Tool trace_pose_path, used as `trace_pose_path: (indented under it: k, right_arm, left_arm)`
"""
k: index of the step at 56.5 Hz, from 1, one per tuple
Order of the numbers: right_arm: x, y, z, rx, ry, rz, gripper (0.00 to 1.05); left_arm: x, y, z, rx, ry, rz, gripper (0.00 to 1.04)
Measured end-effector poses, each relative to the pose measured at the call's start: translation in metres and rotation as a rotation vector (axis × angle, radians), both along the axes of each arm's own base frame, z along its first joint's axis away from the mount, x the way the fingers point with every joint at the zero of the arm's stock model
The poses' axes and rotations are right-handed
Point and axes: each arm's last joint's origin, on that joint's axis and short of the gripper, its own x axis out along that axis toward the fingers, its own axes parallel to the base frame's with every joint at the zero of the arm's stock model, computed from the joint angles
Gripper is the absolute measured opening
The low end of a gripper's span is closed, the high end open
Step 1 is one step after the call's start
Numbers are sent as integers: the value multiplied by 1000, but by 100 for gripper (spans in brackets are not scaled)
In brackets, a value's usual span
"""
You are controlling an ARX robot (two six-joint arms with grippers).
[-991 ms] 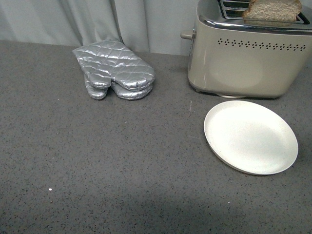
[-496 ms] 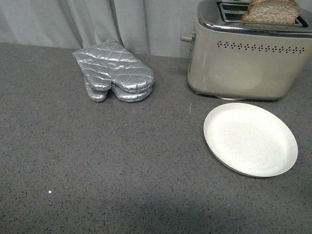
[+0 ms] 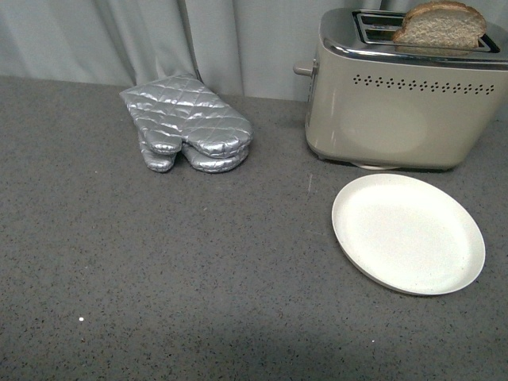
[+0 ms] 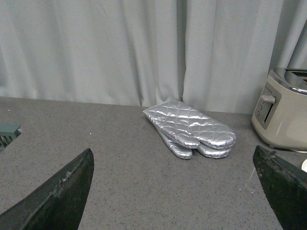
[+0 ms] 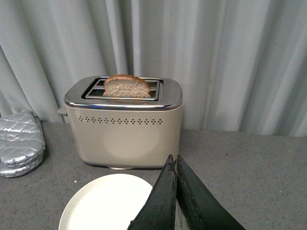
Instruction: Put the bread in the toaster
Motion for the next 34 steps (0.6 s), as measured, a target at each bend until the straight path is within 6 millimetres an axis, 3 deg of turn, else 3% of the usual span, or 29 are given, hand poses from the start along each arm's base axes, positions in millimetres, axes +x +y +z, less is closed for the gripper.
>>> trace_pose_path:
  k: [34]
  right_arm:
    - [-16,0,2,0,-9,0,0]
  left_arm:
    - [0,0,0,0,0,0,98]
